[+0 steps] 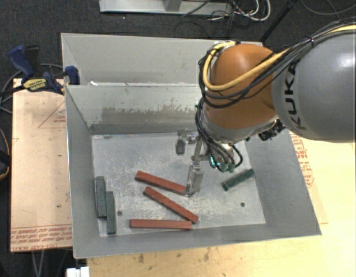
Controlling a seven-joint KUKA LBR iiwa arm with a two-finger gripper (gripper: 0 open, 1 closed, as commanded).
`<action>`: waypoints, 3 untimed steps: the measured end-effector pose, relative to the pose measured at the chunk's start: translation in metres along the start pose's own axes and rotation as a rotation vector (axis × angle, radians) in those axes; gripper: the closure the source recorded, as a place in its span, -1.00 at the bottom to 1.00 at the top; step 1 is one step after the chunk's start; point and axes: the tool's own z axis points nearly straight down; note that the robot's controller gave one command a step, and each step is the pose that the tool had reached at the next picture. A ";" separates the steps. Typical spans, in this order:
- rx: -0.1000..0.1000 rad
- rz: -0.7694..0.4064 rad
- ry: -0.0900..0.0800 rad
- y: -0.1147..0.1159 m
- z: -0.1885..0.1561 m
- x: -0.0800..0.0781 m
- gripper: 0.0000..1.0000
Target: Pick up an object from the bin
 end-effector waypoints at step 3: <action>-0.001 -0.074 -0.008 0.012 0.153 -0.032 1.00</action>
Offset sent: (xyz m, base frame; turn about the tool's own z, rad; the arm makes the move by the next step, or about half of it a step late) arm 0.0182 0.0430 -0.1242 -0.1144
